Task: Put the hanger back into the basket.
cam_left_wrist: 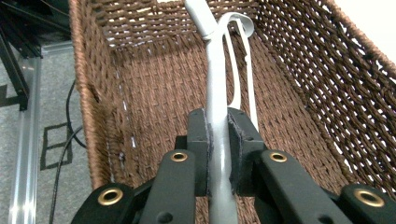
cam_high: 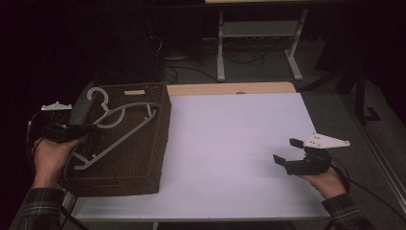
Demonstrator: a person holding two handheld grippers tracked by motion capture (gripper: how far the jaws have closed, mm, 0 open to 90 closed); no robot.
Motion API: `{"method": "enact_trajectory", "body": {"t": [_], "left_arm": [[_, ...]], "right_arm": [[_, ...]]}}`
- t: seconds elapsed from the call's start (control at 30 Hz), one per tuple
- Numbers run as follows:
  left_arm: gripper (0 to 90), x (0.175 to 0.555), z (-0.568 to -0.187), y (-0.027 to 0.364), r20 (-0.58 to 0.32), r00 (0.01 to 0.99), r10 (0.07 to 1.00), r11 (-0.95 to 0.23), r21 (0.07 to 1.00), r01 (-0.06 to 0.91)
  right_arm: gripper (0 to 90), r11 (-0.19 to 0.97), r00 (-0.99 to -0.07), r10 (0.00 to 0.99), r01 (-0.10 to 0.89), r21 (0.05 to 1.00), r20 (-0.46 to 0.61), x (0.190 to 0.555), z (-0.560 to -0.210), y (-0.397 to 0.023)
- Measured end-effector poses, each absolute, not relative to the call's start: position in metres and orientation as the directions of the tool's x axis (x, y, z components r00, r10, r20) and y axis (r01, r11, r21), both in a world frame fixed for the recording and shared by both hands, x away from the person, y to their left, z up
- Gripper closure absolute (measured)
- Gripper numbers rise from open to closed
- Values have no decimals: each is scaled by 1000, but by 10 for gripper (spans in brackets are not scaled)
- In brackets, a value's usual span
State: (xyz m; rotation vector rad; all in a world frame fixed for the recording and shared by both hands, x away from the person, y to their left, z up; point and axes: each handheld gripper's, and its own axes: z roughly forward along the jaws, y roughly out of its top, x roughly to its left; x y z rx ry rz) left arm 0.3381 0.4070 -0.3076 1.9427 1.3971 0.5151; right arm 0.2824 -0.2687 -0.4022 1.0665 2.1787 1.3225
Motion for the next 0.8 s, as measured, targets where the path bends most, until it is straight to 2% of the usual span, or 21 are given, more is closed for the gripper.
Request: {"method": "enact_trajectory", "body": {"t": [0.27,0.57,0.8], "left_arm": [[810,347,-313,402,-44,352,935,-216,717,663],[796,348,-327,408,-70,347,935,-193,722,664],[594,343,-318,409,-87,347,934,-162,763,626]], "right_arm": [[108,267,-642,764,409,873,67,282,-402,-270],[108,265,-640,766,408,874,67,282,-401,-271],[108,265,-641,765,406,874,66,281,-401,-270]]}}
